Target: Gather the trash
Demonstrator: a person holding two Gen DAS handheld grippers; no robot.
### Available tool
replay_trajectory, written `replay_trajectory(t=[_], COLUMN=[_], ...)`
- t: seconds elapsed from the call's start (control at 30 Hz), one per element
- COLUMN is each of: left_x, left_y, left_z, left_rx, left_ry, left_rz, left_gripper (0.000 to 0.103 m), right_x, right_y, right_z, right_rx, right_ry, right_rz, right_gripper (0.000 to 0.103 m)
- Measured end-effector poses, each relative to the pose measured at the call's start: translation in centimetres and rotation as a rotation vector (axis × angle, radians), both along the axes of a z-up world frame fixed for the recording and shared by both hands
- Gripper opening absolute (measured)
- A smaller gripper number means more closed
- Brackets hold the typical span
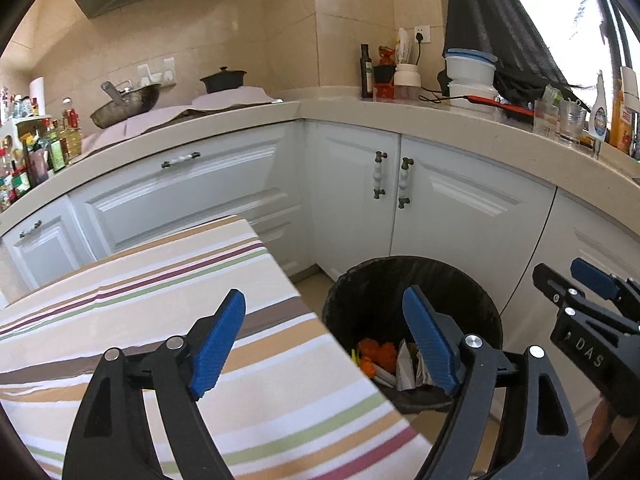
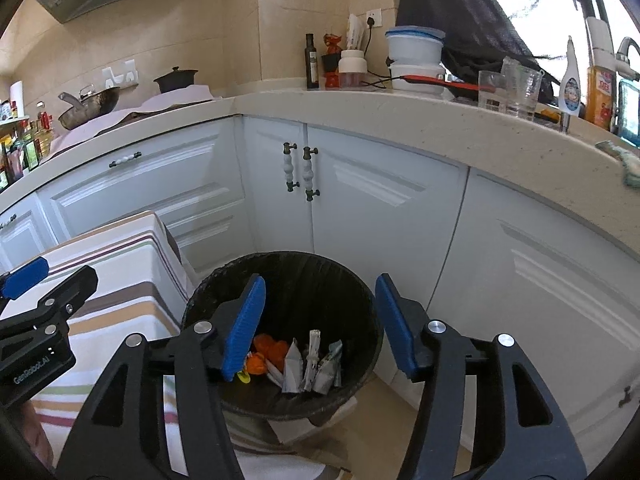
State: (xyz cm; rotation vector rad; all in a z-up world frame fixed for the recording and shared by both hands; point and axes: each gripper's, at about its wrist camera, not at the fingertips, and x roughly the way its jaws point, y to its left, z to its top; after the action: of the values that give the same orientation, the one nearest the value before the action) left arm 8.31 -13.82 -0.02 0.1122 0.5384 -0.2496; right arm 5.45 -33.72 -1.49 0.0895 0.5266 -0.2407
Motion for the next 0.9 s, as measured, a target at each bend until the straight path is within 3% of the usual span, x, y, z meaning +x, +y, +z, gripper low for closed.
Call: replay_trajectory(t=[0.27,0.9], left_x=[-2.5,-6.2], left_y=[1.6,4.5], left_z=[0.9,2.4], left_rx=[-0.018,-0.064], left_ry=[-0.013,-0.057], left_rz=[0.014,0.041], left_gripper=[0.081,0.083], right_x=[-3.1,-7.0], right_y=[1.1,3.1], right_z=[1.7,3.5], right_rx=[-0.022,-0.058], right_ry=[-0.031,-0.073], right_rz=[0.006,0.025], right_gripper=[0.061,0.063])
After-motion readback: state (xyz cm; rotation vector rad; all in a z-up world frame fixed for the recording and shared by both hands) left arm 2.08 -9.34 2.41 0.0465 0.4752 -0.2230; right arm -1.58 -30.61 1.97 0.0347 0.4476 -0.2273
